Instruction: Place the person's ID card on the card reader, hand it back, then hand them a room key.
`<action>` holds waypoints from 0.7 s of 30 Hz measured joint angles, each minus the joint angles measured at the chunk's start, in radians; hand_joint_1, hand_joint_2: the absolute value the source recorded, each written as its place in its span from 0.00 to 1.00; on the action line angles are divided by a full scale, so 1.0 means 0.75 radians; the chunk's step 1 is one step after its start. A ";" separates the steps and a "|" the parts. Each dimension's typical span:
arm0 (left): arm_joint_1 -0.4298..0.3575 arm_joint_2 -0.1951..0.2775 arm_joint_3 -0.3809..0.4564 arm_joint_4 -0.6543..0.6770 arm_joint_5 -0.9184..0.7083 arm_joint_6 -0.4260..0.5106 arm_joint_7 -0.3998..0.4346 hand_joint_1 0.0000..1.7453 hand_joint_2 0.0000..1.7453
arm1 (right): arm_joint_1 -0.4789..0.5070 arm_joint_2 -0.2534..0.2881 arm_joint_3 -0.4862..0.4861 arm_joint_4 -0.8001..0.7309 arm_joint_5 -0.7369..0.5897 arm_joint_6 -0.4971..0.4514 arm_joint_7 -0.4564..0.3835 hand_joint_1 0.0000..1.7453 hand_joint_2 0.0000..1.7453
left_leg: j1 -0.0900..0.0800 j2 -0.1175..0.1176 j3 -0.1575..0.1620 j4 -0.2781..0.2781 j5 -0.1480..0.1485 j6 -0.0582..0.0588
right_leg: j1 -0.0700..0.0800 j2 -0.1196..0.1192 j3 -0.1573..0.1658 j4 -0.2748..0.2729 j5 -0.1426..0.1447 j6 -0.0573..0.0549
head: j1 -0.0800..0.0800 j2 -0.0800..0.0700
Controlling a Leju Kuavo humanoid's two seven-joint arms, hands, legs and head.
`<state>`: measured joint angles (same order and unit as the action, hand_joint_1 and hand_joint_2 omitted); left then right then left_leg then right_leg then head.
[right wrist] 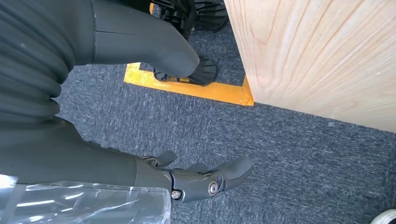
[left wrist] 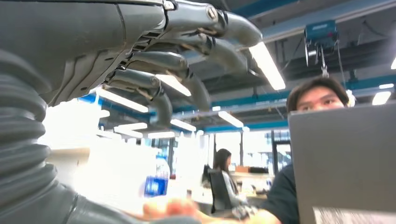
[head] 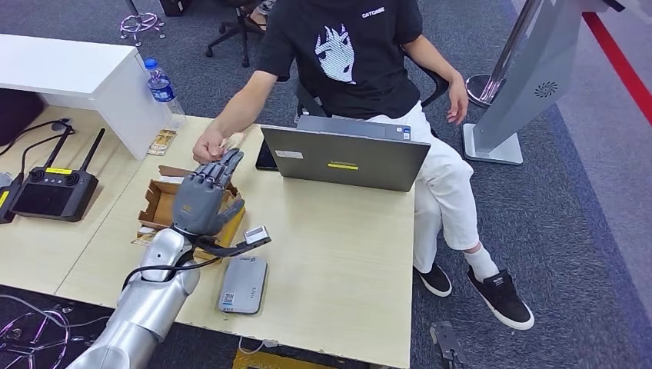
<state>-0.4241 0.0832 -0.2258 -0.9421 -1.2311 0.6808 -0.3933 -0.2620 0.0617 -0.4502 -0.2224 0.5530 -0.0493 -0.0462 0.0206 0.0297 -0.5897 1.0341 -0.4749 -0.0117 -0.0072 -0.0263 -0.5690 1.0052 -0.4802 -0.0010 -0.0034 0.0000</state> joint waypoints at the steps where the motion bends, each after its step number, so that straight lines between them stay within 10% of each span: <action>1: 0.008 0.000 -0.012 0.003 0.039 -0.026 -0.015 0.00 1.00 | 0.000 0.000 -0.005 0.000 -0.001 0.003 -0.001 0.00 1.00 | 0.000 0.000 0.000 0.000 0.000 0.000 | 0.000 0.000 0.000 0.000 0.000 0.000 | 0.000 0.000; 10: 0.116 0.031 -0.218 -0.055 0.199 -0.363 -0.036 0.00 1.00 | 0.011 -0.001 -0.053 0.000 -0.008 0.023 -0.018 0.00 1.00 | 0.000 0.000 0.000 0.000 0.000 0.000 | 0.000 0.000 0.000 0.000 0.000 0.000 | 0.000 0.000; 21: 0.218 0.160 -0.372 -0.326 0.271 -0.497 0.001 0.00 1.00 | 0.037 -0.014 -0.105 0.000 -0.024 0.023 -0.039 0.00 1.00 | 0.000 0.000 0.000 0.000 0.000 0.000 | 0.000 0.000 0.000 0.000 0.000 0.000 | 0.000 0.000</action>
<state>-0.2603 0.2032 -0.5046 -1.1869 -1.0280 0.3083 -0.3924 -0.2339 0.0508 -0.5293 -0.2224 0.5348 -0.0324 -0.0756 0.0207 0.0301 -0.5898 1.0338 -0.4751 -0.0117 -0.0071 -0.0261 -0.5693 1.0051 -0.4803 -0.0011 -0.0032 0.0000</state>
